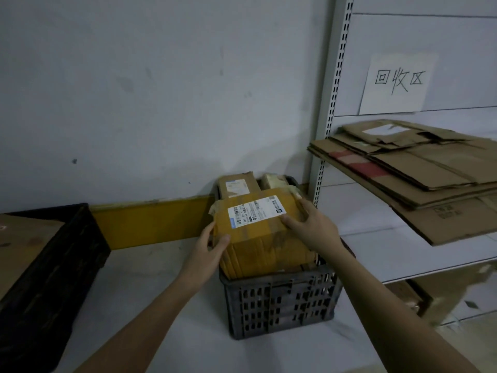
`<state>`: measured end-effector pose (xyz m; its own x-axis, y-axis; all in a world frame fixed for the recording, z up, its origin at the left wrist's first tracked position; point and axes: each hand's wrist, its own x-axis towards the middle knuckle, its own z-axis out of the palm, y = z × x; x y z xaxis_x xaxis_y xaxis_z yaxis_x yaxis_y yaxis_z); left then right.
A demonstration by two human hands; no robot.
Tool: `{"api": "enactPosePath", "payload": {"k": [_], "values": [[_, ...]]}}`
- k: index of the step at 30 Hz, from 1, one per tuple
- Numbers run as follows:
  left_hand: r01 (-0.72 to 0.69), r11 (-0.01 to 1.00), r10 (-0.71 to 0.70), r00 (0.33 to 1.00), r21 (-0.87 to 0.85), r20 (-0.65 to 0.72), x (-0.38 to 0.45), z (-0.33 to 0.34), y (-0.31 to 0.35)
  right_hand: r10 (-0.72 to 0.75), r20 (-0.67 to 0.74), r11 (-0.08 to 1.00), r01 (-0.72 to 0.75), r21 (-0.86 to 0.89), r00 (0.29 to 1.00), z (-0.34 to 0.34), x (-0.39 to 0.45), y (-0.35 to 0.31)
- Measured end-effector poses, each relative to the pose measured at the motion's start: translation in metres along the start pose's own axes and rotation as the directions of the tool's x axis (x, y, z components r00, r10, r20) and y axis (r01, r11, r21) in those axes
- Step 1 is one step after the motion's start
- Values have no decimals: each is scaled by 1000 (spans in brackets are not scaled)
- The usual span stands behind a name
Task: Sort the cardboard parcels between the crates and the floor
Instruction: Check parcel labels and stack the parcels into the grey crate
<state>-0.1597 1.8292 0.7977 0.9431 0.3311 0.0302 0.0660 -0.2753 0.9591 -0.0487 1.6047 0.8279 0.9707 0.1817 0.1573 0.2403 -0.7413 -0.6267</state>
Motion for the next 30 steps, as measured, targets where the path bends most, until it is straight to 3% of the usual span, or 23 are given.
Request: {"api": "enactPosePath", "payload": {"k": [3,6,10,12,15,19,22,25,30], "values": [[-8,1000,8,1000,-28,-26,7,1,4,-10,-19,1000,11,10,1000,-5,4,-4],[-58,998,54,994,-31,-99,18,-9,17,38,-19,977,-33,210,999,-21,11,-4],[-247,969,246,954,18,-174,32,-30,48,193,-7,784,-150,602,981,-40,18,-11],[-284,958,288,936,51,-201,39,-39,58,237,9,684,-173,708,972,-48,21,-17],[-267,963,266,935,30,-236,47,-46,65,216,153,568,-252,784,964,-58,27,-20],[-241,970,235,946,-1,-225,44,-43,57,233,338,635,-406,657,912,-55,27,-7],[-218,976,216,968,-4,-127,37,-27,42,314,366,689,-476,547,876,-34,20,5],[-145,986,147,989,79,-32,35,-12,21,309,344,771,-446,455,887,-18,16,5],[-71,960,85,996,272,-39,36,-20,-2,284,406,857,-420,299,868,-24,23,-1]]}}
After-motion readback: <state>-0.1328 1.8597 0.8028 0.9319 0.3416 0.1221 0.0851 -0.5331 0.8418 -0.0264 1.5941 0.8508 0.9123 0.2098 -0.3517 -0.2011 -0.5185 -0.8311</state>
